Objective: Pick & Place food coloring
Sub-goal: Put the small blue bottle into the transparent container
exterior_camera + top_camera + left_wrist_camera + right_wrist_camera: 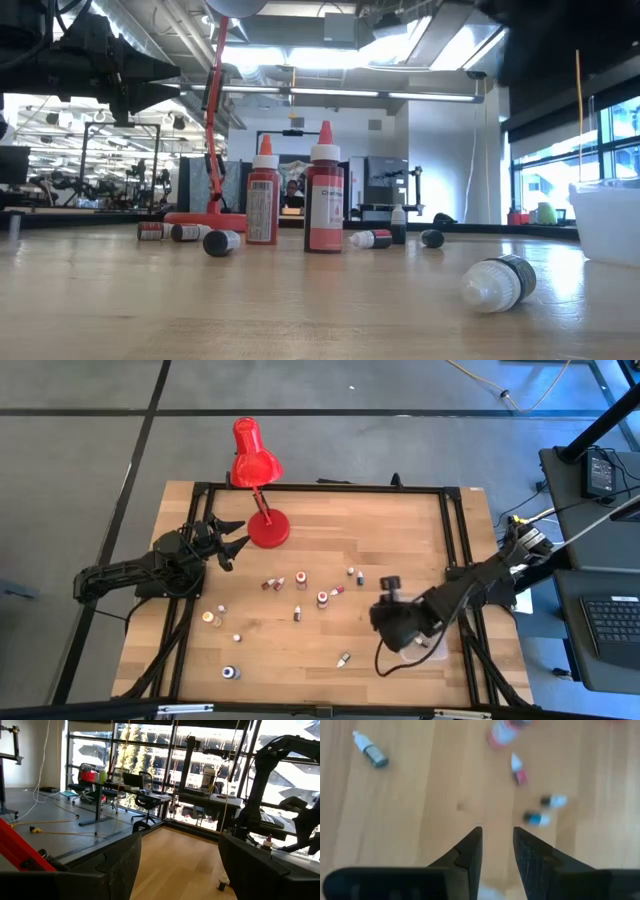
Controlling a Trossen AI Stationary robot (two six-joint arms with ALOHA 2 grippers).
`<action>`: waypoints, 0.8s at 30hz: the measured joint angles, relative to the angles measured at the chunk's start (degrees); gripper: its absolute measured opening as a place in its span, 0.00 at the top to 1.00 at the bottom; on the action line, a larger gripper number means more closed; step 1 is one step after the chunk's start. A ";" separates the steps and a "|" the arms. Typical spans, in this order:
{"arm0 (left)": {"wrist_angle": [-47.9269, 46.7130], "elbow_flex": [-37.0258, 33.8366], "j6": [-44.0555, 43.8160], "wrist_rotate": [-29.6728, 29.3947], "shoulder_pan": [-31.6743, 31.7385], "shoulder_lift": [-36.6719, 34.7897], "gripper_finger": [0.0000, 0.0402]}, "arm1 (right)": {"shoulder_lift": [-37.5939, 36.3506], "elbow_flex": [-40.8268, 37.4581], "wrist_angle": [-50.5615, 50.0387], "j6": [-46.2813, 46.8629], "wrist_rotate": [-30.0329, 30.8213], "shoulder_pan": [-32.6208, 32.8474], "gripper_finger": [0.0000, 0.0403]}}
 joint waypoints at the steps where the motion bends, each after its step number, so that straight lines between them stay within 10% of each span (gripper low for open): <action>1: 0.00 0.00 0.00 0.00 0.00 0.00 0.35 | 0.02 -0.63 2.30 -3.88 -1.31 -1.03 0.72; 11: 0.00 0.00 0.00 -0.17 0.01 0.00 0.35 | 0.04 -10.02 29.71 -26.19 -21.29 -9.19 0.63; 24: 0.00 0.00 0.01 -0.18 0.01 0.00 0.35 | 0.09 -13.26 36.97 -27.07 -22.21 -10.74 0.32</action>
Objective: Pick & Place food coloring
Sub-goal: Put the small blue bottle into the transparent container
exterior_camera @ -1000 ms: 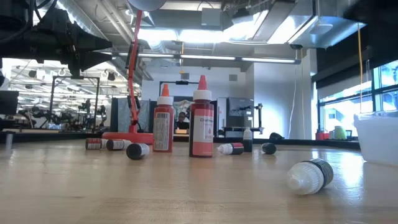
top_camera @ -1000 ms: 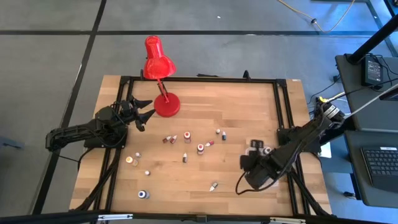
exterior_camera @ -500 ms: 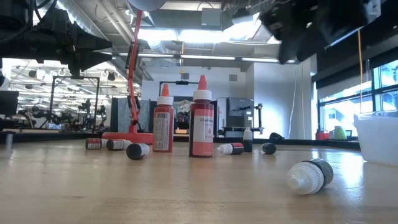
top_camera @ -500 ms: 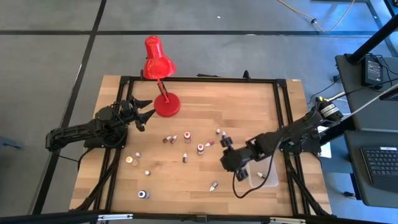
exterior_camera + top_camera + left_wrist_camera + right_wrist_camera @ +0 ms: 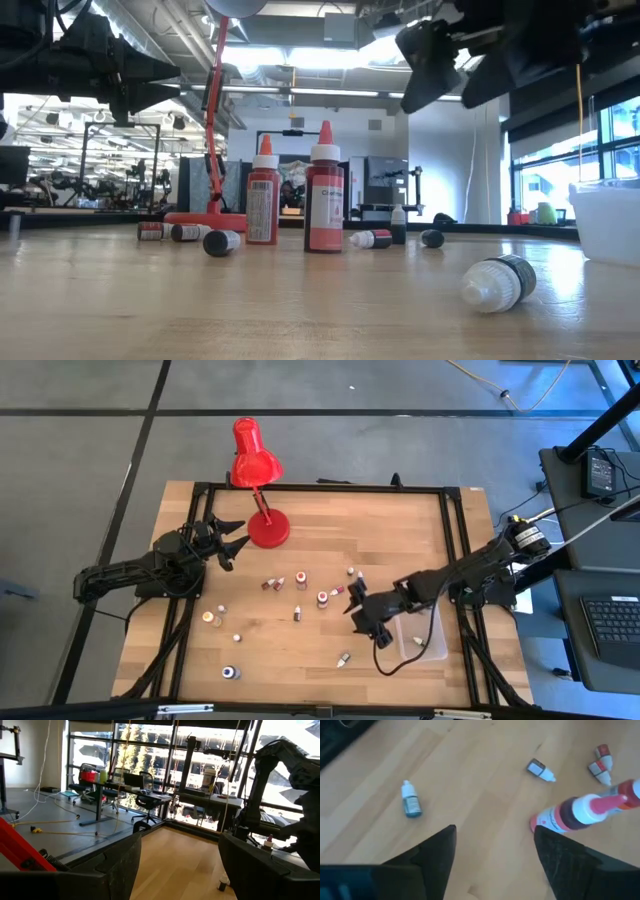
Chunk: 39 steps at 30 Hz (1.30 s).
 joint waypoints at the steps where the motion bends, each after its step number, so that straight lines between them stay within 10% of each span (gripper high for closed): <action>1: 0.00 0.00 -0.01 0.01 0.00 0.00 0.35 | 0.00 0.00 0.00 0.76 -0.80 0.23 0.32; 14: 0.00 0.00 0.02 -0.02 0.00 0.00 0.35 | 0.00 0.02 -8.66 13.03 12.26 -2.44 0.33; 24: 0.02 0.00 0.02 -0.02 0.00 0.00 0.35 | 0.30 0.04 -15.59 45.95 12.98 -13.20 0.33; 39: 0.02 0.00 0.04 -0.47 0.00 0.00 0.35 | 10.81 0.09 -16.51 51.00 9.88 -17.14 0.33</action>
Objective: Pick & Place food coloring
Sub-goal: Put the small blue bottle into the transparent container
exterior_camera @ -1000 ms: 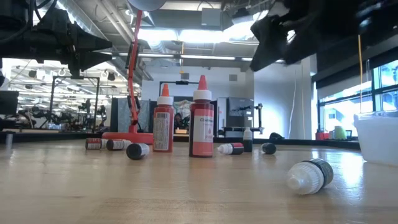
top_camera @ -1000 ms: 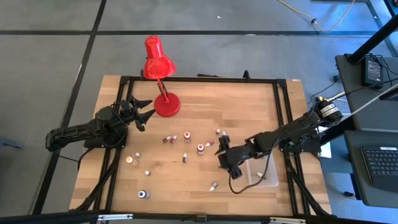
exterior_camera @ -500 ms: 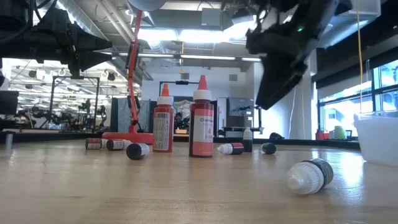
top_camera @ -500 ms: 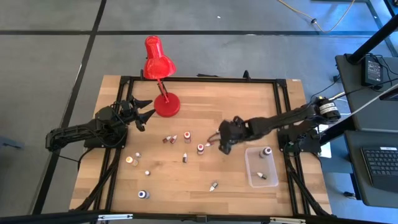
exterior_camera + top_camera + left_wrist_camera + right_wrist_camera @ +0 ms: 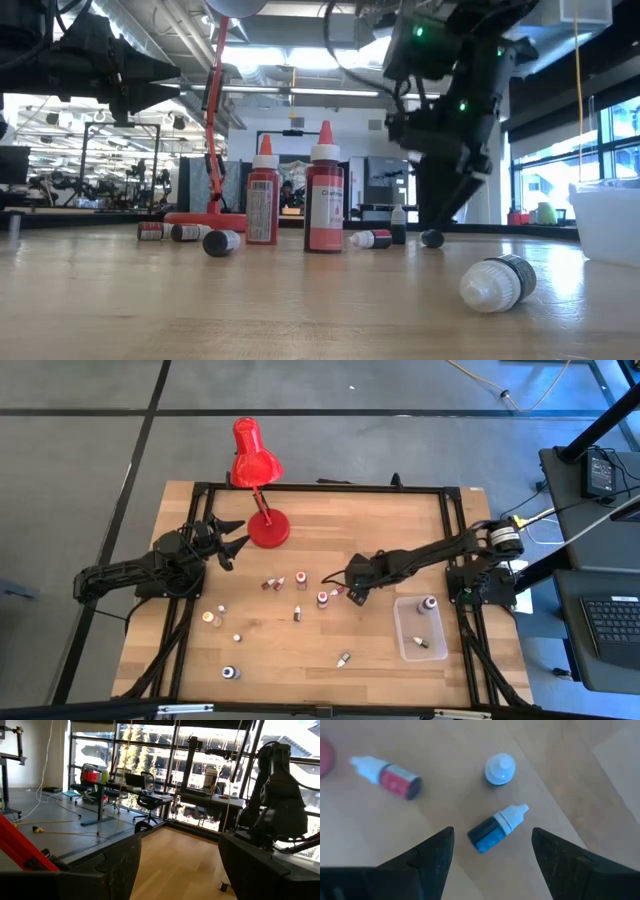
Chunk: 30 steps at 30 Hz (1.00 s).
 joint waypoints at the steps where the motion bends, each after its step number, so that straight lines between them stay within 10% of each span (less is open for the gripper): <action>1: -0.02 0.00 0.00 -0.19 0.00 0.00 0.35 | 0.58 0.00 -0.09 0.36 0.00 -0.18 0.33; 30: -0.01 0.00 0.00 -1.06 -0.02 0.00 0.35 | 2.41 1.50 -8.36 -5.51 -1.94 -1.82 0.80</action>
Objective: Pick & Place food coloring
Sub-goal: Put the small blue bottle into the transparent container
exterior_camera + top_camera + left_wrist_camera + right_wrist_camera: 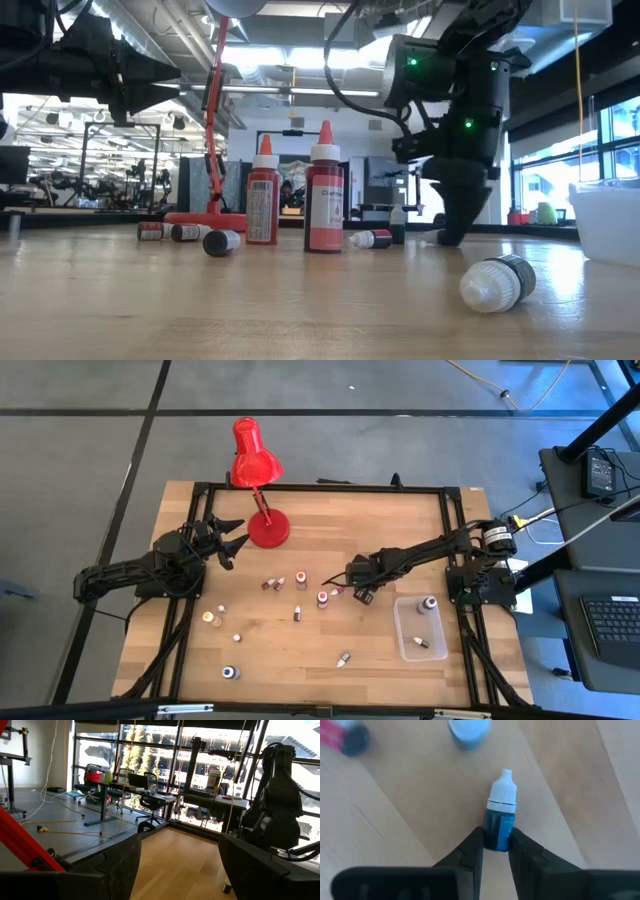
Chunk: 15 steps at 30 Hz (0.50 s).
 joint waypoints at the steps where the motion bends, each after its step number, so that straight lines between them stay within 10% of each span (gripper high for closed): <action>1: -0.01 0.00 -0.01 0.00 0.00 0.00 0.35 | 0.00 0.63 -1.64 0.36 0.00 0.00 0.80; 15: -0.01 0.00 -0.04 0.02 0.00 0.00 0.35 | -0.02 13.09 -19.59 -1.37 0.39 6.52 0.80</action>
